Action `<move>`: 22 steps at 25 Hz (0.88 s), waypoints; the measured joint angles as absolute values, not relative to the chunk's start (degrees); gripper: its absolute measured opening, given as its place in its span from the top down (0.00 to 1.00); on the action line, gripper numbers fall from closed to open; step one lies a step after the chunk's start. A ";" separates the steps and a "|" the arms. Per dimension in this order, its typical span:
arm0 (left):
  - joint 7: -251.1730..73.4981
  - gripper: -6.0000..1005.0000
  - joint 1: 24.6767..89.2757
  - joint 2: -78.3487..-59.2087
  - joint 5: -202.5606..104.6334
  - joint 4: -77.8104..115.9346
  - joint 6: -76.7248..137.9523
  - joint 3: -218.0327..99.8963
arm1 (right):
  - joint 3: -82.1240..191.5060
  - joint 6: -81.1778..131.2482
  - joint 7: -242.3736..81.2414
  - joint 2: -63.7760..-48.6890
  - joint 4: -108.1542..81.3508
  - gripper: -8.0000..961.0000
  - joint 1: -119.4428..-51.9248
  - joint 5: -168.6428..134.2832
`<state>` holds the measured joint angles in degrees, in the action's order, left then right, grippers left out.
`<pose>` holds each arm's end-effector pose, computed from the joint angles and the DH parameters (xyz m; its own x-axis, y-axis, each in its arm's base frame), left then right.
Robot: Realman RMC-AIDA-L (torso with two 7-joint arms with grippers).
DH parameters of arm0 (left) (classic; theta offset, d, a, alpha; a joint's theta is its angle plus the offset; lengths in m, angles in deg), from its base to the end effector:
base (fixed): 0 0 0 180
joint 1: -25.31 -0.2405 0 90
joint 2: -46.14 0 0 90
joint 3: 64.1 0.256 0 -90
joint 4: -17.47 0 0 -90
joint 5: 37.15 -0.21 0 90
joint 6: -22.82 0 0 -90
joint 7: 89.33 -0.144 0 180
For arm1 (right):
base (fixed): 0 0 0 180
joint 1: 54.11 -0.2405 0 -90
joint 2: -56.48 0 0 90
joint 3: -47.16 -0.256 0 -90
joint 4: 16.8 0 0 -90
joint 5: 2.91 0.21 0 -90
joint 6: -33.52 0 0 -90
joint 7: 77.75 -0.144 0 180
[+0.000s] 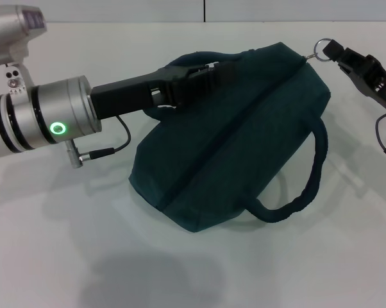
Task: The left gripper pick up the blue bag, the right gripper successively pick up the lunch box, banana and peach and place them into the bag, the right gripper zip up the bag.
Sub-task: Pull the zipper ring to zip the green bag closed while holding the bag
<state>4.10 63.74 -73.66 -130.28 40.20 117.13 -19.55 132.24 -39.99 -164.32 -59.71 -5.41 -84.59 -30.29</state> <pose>-0.1872 0.3414 -0.0237 0.4160 0.5673 0.7107 0.5379 -0.7837 0.3107 0.2624 0.3570 -0.0140 -0.0409 -0.4609 -0.8865 -0.8518 -0.4477 0.2720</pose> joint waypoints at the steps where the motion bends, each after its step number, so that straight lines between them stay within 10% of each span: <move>1: 4.10 0.95 63.68 -73.66 -129.99 40.20 117.58 -19.55 | 132.23 -39.98 -164.36 -59.71 -5.46 0.96 -84.60 -30.29; 22: 4.06 0.95 61.95 -73.67 -127.45 40.13 118.13 -19.99 | 133.47 -44.69 -163.97 -59.71 -5.79 0.96 -84.55 -30.71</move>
<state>4.06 61.95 -73.67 -127.45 40.13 118.13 -19.99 133.47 -44.69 -163.97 -59.71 -5.79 -84.55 -30.71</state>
